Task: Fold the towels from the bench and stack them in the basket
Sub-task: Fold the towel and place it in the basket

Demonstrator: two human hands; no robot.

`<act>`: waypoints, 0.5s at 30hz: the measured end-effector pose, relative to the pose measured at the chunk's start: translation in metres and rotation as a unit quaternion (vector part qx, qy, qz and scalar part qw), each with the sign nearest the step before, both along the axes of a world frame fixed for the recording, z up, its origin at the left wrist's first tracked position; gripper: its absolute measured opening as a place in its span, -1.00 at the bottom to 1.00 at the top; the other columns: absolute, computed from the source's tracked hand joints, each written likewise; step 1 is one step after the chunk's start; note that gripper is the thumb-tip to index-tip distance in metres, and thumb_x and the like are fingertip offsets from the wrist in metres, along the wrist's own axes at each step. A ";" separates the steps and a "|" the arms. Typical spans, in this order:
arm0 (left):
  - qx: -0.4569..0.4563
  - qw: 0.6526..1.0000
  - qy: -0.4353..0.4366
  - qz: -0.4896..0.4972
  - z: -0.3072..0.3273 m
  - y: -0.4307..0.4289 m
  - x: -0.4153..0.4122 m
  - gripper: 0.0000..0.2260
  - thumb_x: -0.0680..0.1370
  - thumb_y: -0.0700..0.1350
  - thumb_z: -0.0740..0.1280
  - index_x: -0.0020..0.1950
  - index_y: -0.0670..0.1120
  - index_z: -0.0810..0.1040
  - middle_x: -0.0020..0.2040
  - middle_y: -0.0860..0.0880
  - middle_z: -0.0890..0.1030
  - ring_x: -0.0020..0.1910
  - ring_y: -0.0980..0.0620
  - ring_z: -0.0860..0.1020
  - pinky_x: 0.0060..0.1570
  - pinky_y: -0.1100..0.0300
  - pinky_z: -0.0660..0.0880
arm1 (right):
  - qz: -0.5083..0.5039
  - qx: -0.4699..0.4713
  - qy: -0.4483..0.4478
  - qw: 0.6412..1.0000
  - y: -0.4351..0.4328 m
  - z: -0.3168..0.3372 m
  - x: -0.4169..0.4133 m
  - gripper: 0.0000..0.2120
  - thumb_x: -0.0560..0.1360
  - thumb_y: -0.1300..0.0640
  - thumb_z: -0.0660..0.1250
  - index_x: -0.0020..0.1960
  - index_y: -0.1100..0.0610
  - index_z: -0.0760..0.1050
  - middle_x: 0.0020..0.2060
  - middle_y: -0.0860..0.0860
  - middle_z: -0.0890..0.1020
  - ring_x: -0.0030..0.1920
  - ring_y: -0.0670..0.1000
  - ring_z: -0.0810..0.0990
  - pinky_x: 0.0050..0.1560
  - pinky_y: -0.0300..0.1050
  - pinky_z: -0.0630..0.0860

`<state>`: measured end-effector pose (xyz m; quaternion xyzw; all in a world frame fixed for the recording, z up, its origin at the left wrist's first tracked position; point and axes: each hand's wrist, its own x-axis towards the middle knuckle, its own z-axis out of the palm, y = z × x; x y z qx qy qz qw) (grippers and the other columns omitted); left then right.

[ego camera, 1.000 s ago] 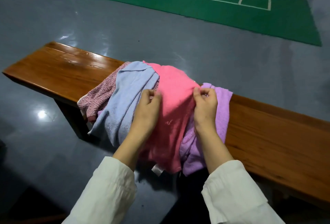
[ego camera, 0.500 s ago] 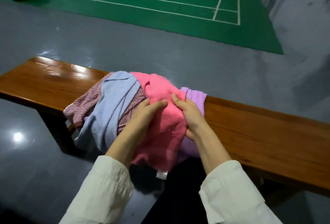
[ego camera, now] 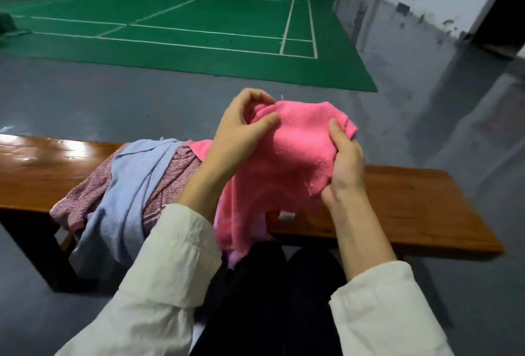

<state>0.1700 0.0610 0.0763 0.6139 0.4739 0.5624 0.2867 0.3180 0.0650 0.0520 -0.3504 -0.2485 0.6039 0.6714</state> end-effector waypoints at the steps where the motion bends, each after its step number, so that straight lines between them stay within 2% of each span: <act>1: -0.014 0.999 0.043 0.003 -0.008 0.000 0.006 -0.81 0.38 -0.05 0.41 -0.05 0.07 0.51 0.00 -0.01 0.54 0.06 0.13 0.48 0.14 0.28 0.38 | -0.017 -0.009 -0.010 1.000 -0.004 -0.003 0.005 -0.85 0.57 0.18 0.27 0.06 0.24 0.53 -0.20 0.14 0.66 -0.23 0.05 0.66 -0.20 -0.08 0.63; 2: -0.037 0.993 0.113 0.026 -0.019 -0.001 0.011 -0.79 0.34 0.02 0.38 -0.04 0.10 0.53 0.08 -0.06 0.51 0.15 0.02 0.43 0.22 0.22 0.32 | -0.036 -0.026 -0.031 0.999 -0.007 -0.012 0.009 -0.90 0.57 0.20 0.26 -0.03 0.21 0.53 -0.28 0.06 0.65 -0.30 -0.04 0.65 -0.27 -0.19 0.60; 4: -0.062 0.968 0.223 0.093 -0.048 -0.005 0.020 -0.74 0.34 0.02 0.35 0.01 0.04 0.60 0.13 -0.13 0.42 0.19 -0.10 0.37 0.24 0.19 0.23 | -0.052 -0.084 -0.074 0.992 -0.015 -0.037 0.010 -0.84 0.59 0.22 0.23 -0.15 0.13 0.50 -0.36 -0.04 0.61 -0.38 -0.14 0.59 -0.38 -0.31 0.52; 5: -0.054 0.967 0.225 0.106 -0.064 -0.008 0.024 -0.79 0.38 -0.04 0.38 -0.01 -0.03 0.61 0.10 -0.14 0.41 0.14 -0.11 0.39 0.21 0.18 0.25 | -0.039 -0.119 -0.088 0.988 -0.020 -0.051 0.010 -0.83 0.59 0.20 0.22 -0.16 0.12 0.49 -0.34 -0.04 0.61 -0.36 -0.13 0.58 -0.38 -0.30 0.51; 7: -0.065 0.983 0.169 0.045 -0.091 -0.020 0.035 -0.92 0.45 -0.16 0.43 -0.10 -0.05 0.57 -0.04 -0.08 0.46 -0.06 -0.01 0.46 0.04 0.18 0.36 | 0.014 -0.187 -0.108 0.976 -0.026 -0.077 0.011 -0.81 0.60 0.14 0.21 -0.16 0.11 0.49 -0.32 0.00 0.61 -0.38 -0.08 0.57 -0.40 -0.26 0.49; 8: -0.086 0.984 0.154 -0.002 -0.103 -0.027 0.041 -0.89 0.45 -0.13 0.44 -0.14 -0.01 0.52 -0.10 -0.06 0.50 -0.16 0.05 0.46 -0.06 0.19 0.38 | 0.043 -0.206 -0.104 0.972 -0.029 -0.087 0.011 -0.78 0.61 0.13 0.18 -0.19 0.11 0.47 -0.40 -0.02 0.59 -0.48 -0.10 0.53 -0.46 -0.29 0.44; 10: -0.100 0.978 0.177 -0.042 -0.124 -0.036 0.049 -0.83 0.40 0.03 0.43 -0.17 0.03 0.46 -0.17 -0.04 0.54 -0.20 0.06 0.46 -0.13 0.20 0.37 | 0.076 -0.217 -0.079 0.970 -0.036 -0.097 0.013 -0.73 0.61 0.14 0.15 -0.25 0.12 0.42 -0.57 -0.05 0.49 -0.62 -0.15 0.38 -0.56 -0.35 0.34; 12: -0.102 0.978 0.182 -0.019 -0.142 -0.038 0.052 -0.81 0.37 -0.03 0.43 -0.17 0.03 0.43 -0.19 -0.05 0.52 -0.19 0.02 0.45 -0.12 0.19 0.37 | 0.103 -0.213 -0.076 0.969 -0.040 -0.103 0.016 -0.76 0.62 0.12 0.15 -0.15 0.19 0.47 -0.50 0.00 0.55 -0.55 -0.12 0.48 -0.54 -0.31 0.43; 15: -0.145 0.977 0.148 0.040 -0.156 -0.037 0.050 -0.75 0.41 -0.25 0.42 -0.16 0.02 0.39 -0.23 0.01 0.49 -0.24 0.03 0.45 -0.19 0.22 0.36 | 0.159 -0.210 -0.128 0.956 -0.045 -0.112 0.017 -0.74 0.61 0.09 0.17 0.05 0.25 0.53 -0.18 0.06 0.61 -0.23 -0.05 0.58 -0.32 -0.26 0.56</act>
